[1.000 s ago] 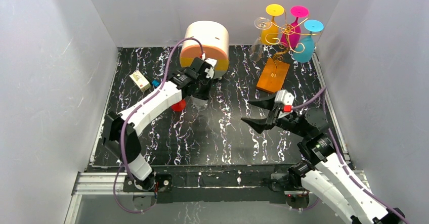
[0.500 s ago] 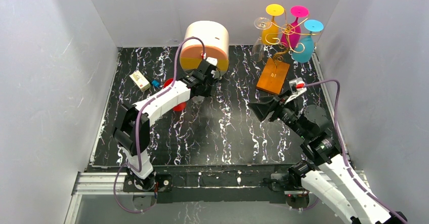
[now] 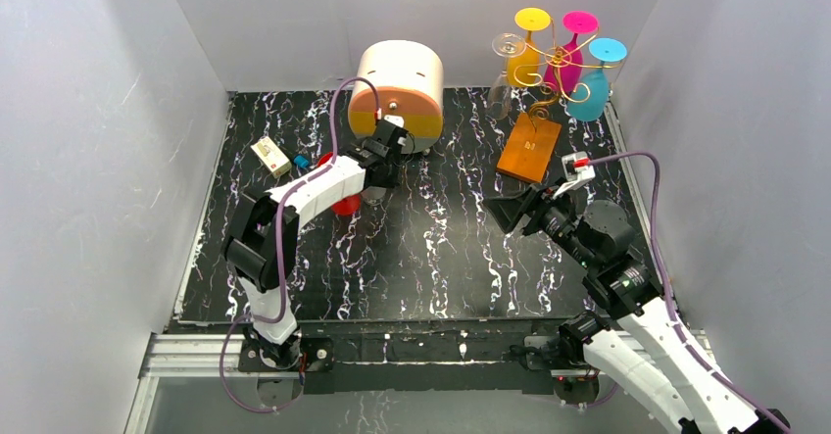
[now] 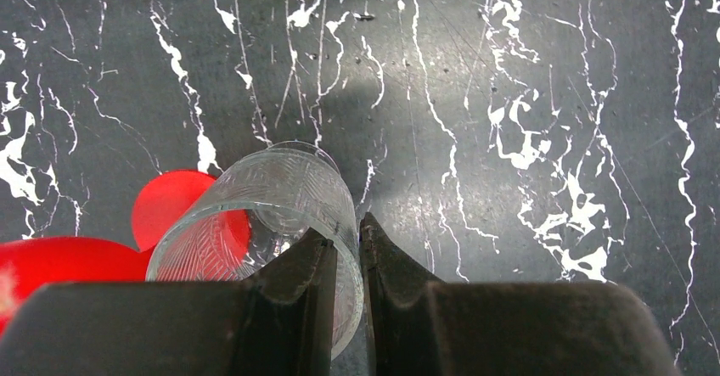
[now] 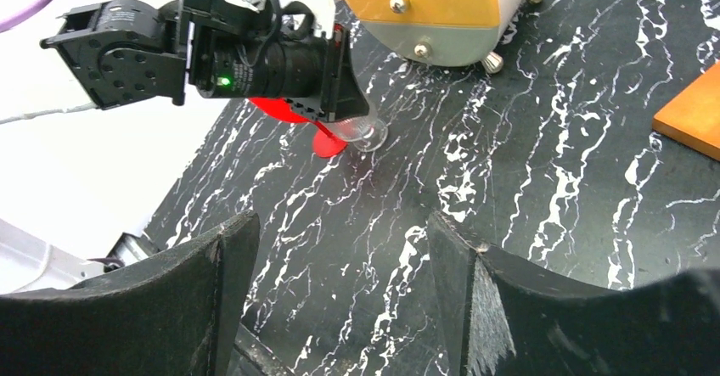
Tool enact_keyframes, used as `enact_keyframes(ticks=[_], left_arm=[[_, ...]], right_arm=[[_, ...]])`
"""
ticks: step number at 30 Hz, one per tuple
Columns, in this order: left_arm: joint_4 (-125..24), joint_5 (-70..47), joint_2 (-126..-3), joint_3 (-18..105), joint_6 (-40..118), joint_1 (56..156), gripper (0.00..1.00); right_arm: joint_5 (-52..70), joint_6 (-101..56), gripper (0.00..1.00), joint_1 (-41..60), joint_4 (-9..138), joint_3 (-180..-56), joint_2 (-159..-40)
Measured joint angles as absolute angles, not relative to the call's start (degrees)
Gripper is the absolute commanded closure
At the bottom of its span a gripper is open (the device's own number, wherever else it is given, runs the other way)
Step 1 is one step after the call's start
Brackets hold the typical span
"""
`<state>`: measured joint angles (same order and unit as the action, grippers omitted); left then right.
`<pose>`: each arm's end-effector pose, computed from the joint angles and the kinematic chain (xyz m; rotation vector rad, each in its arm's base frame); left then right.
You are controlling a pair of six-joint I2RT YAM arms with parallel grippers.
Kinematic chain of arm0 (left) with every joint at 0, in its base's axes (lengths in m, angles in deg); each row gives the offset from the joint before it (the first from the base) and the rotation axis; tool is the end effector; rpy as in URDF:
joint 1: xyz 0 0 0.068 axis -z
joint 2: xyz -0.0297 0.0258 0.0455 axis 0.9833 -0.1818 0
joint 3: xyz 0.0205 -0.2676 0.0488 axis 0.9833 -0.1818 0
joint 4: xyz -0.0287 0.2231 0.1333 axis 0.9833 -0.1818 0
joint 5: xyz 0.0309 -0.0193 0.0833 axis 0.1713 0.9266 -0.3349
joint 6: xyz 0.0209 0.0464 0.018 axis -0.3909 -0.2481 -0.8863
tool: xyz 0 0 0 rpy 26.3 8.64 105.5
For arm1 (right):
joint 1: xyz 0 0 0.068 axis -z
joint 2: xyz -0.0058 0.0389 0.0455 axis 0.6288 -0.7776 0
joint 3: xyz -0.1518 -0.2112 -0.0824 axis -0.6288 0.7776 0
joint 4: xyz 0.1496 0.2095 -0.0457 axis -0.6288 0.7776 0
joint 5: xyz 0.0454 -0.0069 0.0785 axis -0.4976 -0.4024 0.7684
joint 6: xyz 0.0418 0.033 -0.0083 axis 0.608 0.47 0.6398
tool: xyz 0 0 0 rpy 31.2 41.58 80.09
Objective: Take the wine glass off the wine glass rack
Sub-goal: Place the wine glass at the center of the board.
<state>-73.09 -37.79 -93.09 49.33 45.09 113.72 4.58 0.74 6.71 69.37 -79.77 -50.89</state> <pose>0.3402 -0.2180 0.2398 0.1887 2.3247 -0.0764 0.1228 0.0802 0.3346 -0.0810 1.6548 0.8929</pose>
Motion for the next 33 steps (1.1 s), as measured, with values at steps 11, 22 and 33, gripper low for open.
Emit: enact_keyframes(ticks=[11, 22, 33], left_arm=[[-70.2, -37.4, -93.2, 48.6, 45.4, 111.8, 1.00], [-70.2, -36.3, -93.3, 48.7, 45.0, 111.4, 1.00], [-70.1, -33.5, -93.3, 49.1, 44.9, 110.9, 1.00]], right_arm=[[0.2, 0.0, 0.17, 6.7, 74.6, -82.3, -52.5], [-2.3, -0.6, 0.16, 6.7, 76.5, -82.4, -51.9], [-2.8, -0.5, 0.15, 6.7, 77.6, -82.4, -52.2]])
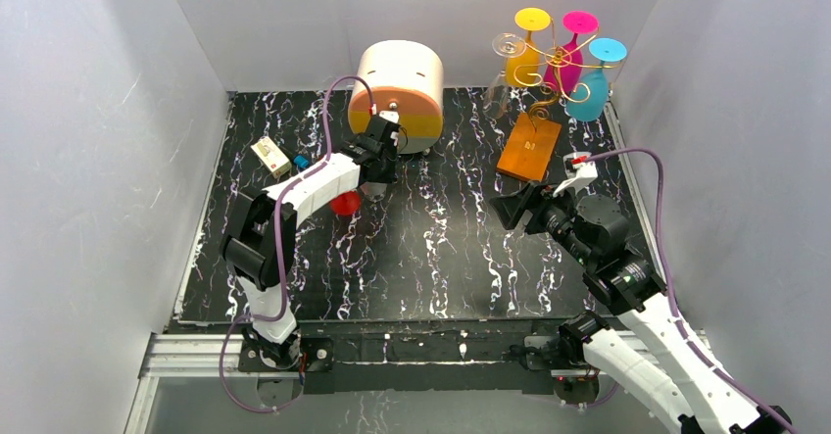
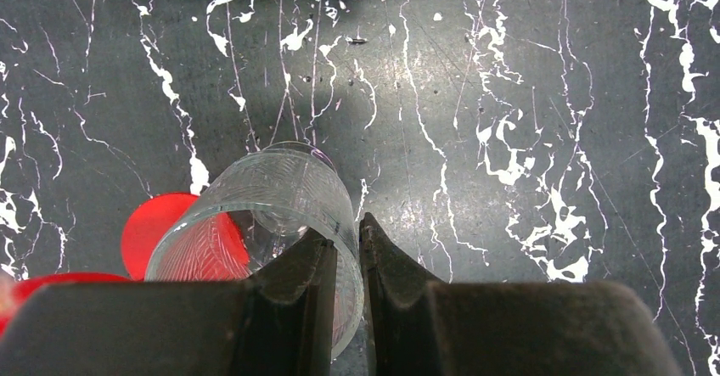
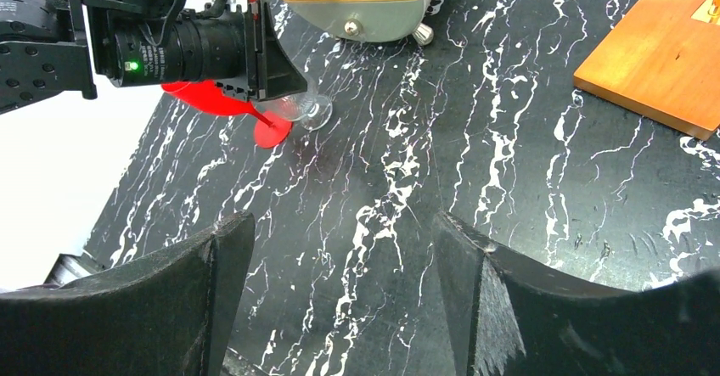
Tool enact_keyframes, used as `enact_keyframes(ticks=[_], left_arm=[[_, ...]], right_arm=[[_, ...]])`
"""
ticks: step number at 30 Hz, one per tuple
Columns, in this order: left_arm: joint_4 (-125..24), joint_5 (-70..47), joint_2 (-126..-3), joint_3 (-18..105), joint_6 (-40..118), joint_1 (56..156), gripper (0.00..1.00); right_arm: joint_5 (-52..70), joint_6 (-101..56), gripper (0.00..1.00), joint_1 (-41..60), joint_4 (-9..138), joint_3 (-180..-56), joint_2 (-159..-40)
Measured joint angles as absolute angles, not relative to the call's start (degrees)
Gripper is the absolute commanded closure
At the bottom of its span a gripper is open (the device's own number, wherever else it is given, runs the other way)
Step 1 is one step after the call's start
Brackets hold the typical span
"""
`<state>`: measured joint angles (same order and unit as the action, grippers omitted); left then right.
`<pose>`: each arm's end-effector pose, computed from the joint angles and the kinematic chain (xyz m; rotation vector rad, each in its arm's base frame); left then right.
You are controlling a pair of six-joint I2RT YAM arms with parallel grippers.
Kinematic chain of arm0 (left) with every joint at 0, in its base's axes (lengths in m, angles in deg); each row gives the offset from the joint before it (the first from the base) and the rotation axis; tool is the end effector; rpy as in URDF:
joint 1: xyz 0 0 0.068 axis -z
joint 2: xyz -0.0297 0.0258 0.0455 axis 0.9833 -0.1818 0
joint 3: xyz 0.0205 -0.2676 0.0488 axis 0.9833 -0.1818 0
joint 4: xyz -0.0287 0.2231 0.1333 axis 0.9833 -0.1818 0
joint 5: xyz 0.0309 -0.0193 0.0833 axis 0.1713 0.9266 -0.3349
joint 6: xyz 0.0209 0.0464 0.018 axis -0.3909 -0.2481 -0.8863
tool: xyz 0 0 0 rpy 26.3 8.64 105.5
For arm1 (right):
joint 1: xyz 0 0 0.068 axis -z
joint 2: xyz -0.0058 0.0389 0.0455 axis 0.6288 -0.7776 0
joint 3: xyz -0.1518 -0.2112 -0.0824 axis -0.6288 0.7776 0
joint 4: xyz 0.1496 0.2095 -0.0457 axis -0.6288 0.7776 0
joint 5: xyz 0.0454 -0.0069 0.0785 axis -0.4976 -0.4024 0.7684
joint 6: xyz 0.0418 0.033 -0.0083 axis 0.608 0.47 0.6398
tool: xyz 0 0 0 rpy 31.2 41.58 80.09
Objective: Take the wine glass off the wine glass rack
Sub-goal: Place the wine glass at the center of the board, then pick up the wine glass from the wine rack.
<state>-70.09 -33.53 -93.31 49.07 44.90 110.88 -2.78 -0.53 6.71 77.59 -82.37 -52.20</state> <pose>0.3531 -0.2053 0.2404 0.1617 2.3093 -0.1541 0.1257 0.0766 0.3318 -0.0004 1.7597 0.7339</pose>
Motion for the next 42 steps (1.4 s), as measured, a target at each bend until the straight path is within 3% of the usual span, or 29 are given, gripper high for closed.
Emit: enact_keyframes(ticks=[13, 20, 29, 35, 42], left_arm=[[-71.6, -29.7, -93.9, 50.6, 44.9, 110.8, 0.95], [-74.4, -29.7, -96.0, 53.4, 44.3, 110.8, 0.52], [-77.5, -28.8, -95.8, 56.9, 43.7, 110.8, 0.17], [-78.7, -26.3, -92.3, 59.6, 43.4, 110.8, 0.05], [-79.3, -24.7, -81.9, 59.5, 43.3, 110.8, 0.02]], right_arm=[[-3.2, -0.5, 0.15, 6.7, 77.7, -82.9, -52.4], [-3.2, -1.5, 0.12, 6.7, 78.0, -85.0, -53.2], [-5.8, -4.9, 0.08, 6.7, 85.6, -98.4, -64.8], [-8.1, -7.2, 0.10, 6.7, 92.3, -109.3, -75.8], [-11.7, -10.1, 0.13, 7.0, 97.6, -122.1, -81.7]])
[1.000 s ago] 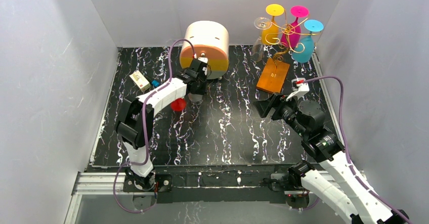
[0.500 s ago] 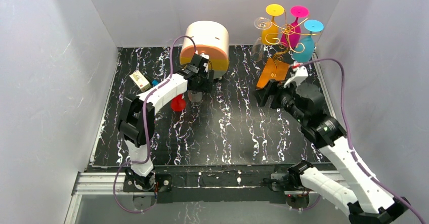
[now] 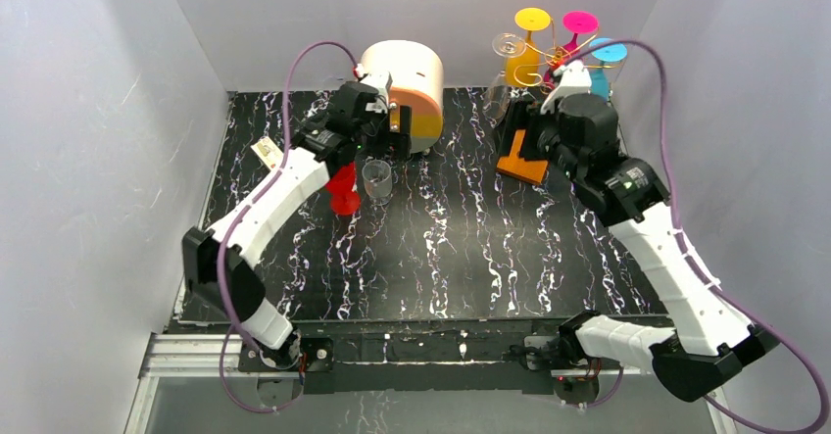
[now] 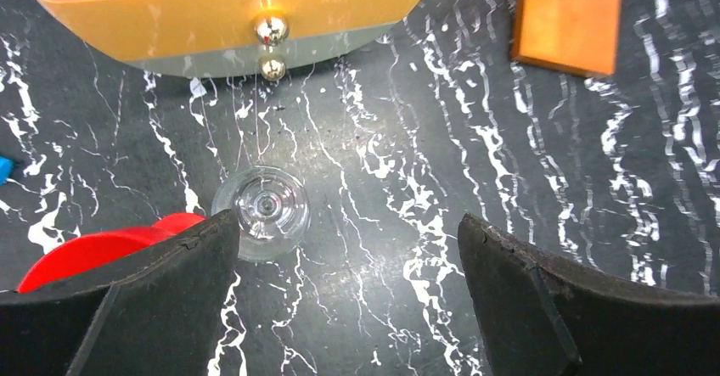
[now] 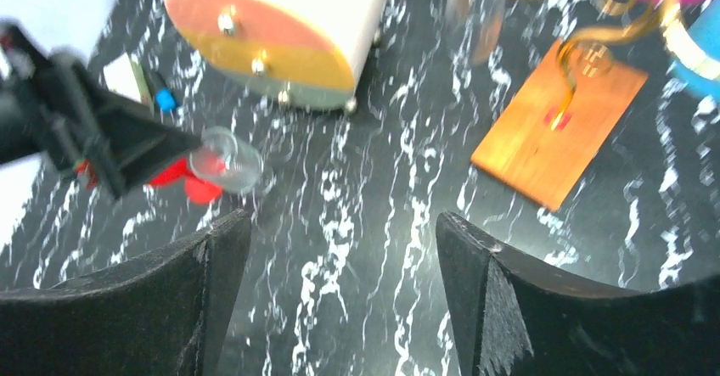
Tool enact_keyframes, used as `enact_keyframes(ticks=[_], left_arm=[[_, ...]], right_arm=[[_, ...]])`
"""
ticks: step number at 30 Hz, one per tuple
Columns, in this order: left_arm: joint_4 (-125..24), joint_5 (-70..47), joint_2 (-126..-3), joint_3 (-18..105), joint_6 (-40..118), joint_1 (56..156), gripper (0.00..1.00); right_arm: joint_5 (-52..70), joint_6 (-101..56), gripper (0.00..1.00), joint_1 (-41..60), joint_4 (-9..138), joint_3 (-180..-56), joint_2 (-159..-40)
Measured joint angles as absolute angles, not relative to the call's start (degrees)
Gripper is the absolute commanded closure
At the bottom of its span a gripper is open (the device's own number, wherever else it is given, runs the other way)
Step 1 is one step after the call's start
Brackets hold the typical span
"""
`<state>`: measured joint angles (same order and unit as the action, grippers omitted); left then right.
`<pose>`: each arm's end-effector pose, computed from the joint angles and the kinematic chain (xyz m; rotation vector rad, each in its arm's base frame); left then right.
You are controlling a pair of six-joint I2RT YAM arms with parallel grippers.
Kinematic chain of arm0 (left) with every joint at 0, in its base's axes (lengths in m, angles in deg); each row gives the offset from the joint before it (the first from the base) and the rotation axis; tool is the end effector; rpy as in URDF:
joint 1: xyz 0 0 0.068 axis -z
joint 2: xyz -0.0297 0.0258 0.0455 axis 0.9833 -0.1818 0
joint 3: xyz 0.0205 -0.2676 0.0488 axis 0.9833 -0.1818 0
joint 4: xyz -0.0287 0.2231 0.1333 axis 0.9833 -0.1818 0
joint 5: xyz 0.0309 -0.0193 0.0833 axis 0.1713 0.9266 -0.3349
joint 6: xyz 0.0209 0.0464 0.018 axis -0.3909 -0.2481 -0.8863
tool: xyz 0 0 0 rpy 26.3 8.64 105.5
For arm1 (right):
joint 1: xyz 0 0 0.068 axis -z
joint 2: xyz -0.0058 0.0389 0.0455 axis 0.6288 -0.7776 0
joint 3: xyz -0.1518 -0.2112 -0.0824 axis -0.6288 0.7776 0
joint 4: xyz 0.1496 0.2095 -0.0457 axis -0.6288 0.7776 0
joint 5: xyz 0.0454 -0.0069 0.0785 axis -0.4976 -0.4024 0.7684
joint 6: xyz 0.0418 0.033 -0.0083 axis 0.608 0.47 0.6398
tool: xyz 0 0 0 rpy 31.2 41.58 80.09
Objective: Take the wine glass off the wine glass rack
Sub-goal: Pick up the wine glass from the wine rack.
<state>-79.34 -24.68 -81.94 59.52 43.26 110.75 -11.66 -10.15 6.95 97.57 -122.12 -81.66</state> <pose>0.3216 -0.1915 0.3617 0.2359 2.1282 -0.3975 0.1943 0.1123 0.4436 -0.0556 1.8853 0.4116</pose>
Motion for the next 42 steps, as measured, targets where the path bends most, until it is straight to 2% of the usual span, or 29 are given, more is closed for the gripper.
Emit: enact_keyframes(ticks=[7, 14, 18, 23, 31, 42], left_arm=[[-78.9, -23.9, -69.7, 54.6, 43.7, 110.8, 0.02], [-79.9, -23.6, -62.6, 49.5, 44.5, 110.8, 0.02], [-81.1, -23.6, -58.9, 48.3, 45.0, 110.8, 0.01], [-81.3, -23.4, -55.7, 48.3, 45.5, 110.8, 0.02], [-82.1, -22.7, -54.9, 46.8, 46.3, 110.8, 0.02], [-82.6, -21.9, -54.9, 46.6, 47.1, 110.8, 0.02]], right_arm=[[-14.9, -13.7, 0.14, 10.9, 100.8, -141.1, -90.3], [-2.4, -11.8, 0.20, 32.1, 104.9, -154.4, -101.6], [2.7, -9.6, 0.19, 41.3, 106.7, -155.9, -104.9], [4.8, -7.3, 0.18, 47.0, 107.2, -156.2, -107.3], [3.1, -7.2, 0.18, 49.2, 107.0, -159.7, -110.4], [7.6, -6.7, 0.18, 49.6, 103.7, -155.3, -110.8]])
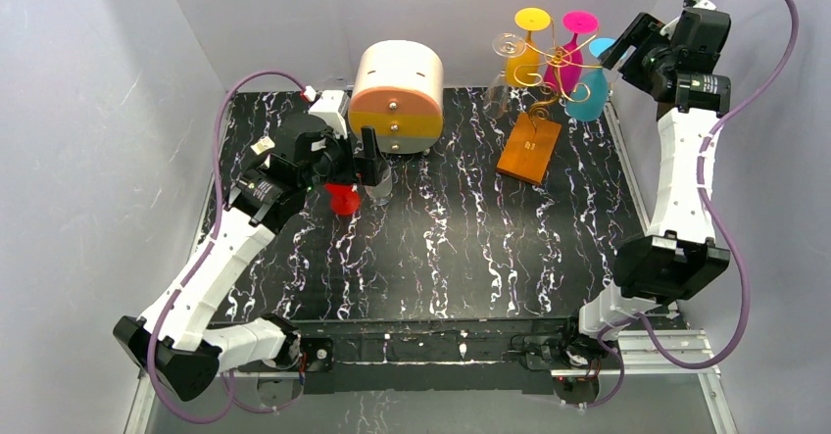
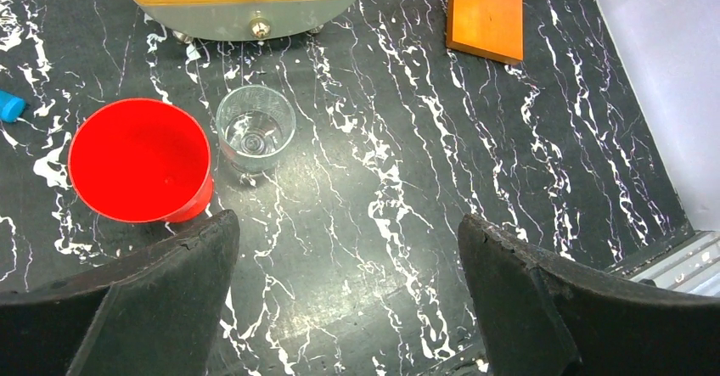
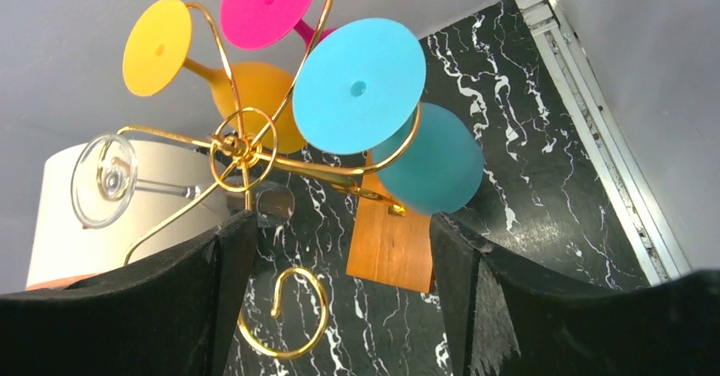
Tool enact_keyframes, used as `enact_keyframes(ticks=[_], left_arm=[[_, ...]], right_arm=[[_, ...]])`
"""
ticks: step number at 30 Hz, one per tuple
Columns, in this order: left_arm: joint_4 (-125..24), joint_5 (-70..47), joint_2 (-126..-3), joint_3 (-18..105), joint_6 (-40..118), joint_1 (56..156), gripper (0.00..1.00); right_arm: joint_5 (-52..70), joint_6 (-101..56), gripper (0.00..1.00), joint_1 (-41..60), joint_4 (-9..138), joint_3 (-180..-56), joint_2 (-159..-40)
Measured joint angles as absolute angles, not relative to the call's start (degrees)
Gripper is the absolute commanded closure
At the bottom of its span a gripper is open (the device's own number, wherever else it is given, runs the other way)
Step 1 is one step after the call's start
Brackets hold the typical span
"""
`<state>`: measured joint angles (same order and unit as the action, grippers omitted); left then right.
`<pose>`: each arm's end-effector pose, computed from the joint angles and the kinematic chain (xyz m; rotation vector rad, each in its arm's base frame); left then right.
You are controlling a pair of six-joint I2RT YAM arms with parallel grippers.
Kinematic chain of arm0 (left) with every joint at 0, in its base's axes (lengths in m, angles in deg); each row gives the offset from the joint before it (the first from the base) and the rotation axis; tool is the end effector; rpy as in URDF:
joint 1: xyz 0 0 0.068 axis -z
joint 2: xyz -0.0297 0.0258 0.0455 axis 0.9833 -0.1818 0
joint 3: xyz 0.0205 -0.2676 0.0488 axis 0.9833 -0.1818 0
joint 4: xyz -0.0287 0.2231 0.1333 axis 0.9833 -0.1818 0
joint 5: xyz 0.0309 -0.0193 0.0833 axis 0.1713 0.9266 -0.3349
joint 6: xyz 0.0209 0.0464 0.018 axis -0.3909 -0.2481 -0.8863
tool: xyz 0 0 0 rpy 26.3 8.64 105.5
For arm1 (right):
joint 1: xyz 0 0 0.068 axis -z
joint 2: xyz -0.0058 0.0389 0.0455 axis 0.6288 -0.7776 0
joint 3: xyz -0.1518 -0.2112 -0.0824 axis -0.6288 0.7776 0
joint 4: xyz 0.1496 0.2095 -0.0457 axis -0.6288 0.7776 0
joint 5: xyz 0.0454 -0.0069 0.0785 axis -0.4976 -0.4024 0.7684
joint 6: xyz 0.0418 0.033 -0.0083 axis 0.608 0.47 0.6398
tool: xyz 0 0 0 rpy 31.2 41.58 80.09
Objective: Take the wine glass off the wine glass rack
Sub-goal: Pick up the wine glass from the wine rack.
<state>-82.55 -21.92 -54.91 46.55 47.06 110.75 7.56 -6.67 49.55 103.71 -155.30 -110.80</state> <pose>0.2099 -0.1258 0.4162 0.1737 1.9608 -0.5545 0.3390 -0.0592 0.4822 0.4752 1.8557 0.2539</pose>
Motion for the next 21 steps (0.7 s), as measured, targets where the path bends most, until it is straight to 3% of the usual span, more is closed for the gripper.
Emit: enact_keyframes(ticks=[14, 21], left_arm=[[-82.6, -21.7, -54.3, 46.6, 48.0, 110.8, 0.02], [-82.5, -21.7, -53.8, 46.6, 48.4, 110.8, 0.02]], right_arm=[[1.7, -4.2, 0.32, 49.8, 98.4, -160.0, -119.1], [1.7, -4.8, 0.33, 49.8, 95.8, -162.1, -123.0]])
